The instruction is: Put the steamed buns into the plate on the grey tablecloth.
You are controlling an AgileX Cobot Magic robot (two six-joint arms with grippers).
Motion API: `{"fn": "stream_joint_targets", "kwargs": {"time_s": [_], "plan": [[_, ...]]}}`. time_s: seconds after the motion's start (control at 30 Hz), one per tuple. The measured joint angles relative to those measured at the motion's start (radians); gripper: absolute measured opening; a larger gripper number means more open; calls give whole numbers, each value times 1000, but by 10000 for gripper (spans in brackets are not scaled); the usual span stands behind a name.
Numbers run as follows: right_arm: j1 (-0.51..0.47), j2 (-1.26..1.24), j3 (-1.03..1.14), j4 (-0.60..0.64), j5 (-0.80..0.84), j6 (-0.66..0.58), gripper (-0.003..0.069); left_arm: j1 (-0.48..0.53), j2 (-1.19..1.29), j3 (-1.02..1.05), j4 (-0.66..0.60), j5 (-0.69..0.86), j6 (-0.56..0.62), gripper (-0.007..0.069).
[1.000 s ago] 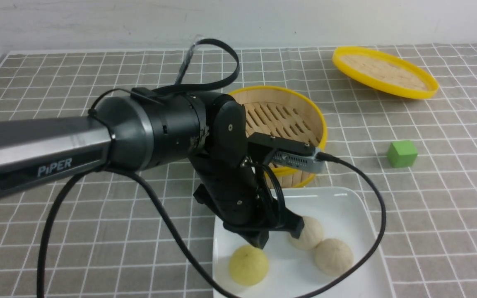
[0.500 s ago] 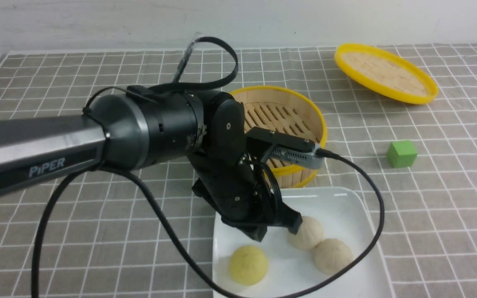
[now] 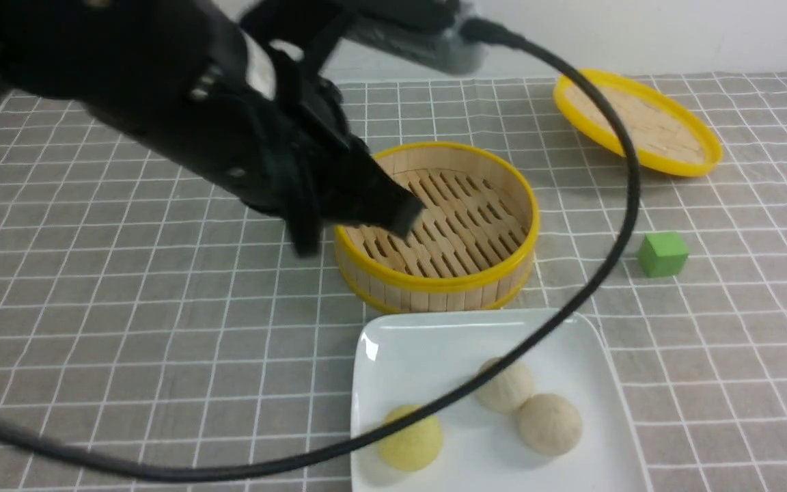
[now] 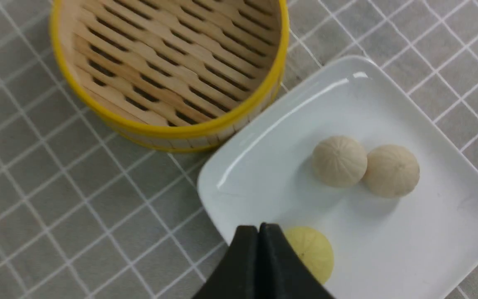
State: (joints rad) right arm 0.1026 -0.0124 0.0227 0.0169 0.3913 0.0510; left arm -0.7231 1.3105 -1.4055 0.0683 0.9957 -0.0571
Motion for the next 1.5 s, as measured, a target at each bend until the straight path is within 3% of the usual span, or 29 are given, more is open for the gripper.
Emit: {"fn": "stream_joint_targets", "kwargs": {"time_s": [0.23, 0.47, 0.5, 0.57, 0.67, 0.87, 1.0, 1.23, 1.5], "plan": [[-78, 0, -1, -4, 2, -1, 18, 0, -266, 39, 155, 158, -116, 2], [-84, 0, -1, -4, 2, -1, 23, 0, -478, 276, 191, 130, -232, 2], [-84, 0, -1, -4, 2, -1, 26, 0, -566, 412, 182, 49, -291, 2], [-84, 0, -1, -4, 3, -1, 27, 0, -611, 498, 174, -22, -322, 2], [-84, 0, -1, -4, 3, -1, 29, 0, -743, 713, 142, -253, -445, 2], [-84, 0, -1, -4, 3, -1, 34, 0, -840, 891, 127, -506, -593, 8], [-84, 0, -1, -4, 3, -1, 39, 0, -843, 929, 153, -523, -611, 12], [-84, 0, -1, -4, 3, -1, 46, 0, -843, 937, 213, -413, -615, 17], [-84, 0, -1, -4, 3, -1, 59, 0, -845, 954, 218, -444, -613, 22]]}}
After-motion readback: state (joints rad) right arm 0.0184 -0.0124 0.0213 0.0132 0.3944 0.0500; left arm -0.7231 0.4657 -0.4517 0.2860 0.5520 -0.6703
